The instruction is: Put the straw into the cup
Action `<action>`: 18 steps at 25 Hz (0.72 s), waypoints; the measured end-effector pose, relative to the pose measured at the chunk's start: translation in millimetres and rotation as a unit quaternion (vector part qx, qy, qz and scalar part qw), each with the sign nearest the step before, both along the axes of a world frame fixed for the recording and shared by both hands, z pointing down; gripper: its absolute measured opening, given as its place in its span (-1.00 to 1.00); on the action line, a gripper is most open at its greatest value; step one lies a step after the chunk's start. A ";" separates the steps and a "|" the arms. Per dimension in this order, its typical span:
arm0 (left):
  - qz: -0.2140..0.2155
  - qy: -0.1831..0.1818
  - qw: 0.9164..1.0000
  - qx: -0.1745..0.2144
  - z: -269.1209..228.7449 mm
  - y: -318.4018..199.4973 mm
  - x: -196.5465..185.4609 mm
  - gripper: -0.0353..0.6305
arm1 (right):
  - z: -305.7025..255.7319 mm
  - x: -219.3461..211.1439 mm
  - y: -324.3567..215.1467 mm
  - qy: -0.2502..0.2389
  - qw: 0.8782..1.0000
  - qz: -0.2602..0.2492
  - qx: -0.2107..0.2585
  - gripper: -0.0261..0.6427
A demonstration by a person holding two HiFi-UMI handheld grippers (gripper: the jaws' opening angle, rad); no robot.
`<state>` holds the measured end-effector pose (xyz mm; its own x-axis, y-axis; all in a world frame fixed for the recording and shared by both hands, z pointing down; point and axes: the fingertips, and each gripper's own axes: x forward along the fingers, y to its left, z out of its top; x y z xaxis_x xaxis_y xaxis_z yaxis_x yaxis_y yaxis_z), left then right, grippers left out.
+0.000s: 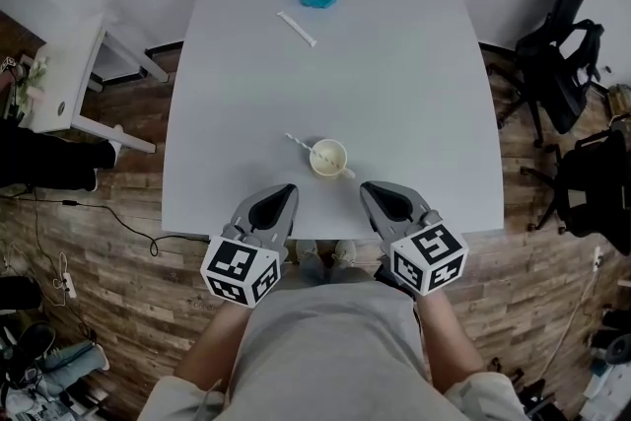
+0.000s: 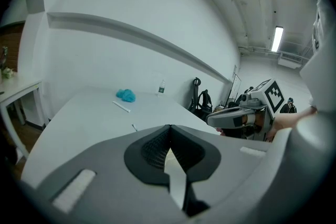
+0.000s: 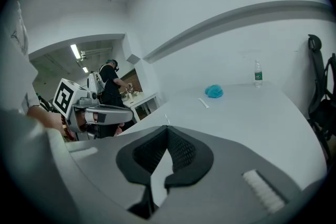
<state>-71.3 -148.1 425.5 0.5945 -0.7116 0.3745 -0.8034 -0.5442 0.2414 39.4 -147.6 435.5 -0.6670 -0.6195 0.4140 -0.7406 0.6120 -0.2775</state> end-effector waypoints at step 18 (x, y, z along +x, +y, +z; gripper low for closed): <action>-0.006 0.000 1.000 0.007 -14.5 9.4 -1.7 -0.84 | -14.8 -4.0 9.9 0.008 1.000 -0.016 0.020 -0.91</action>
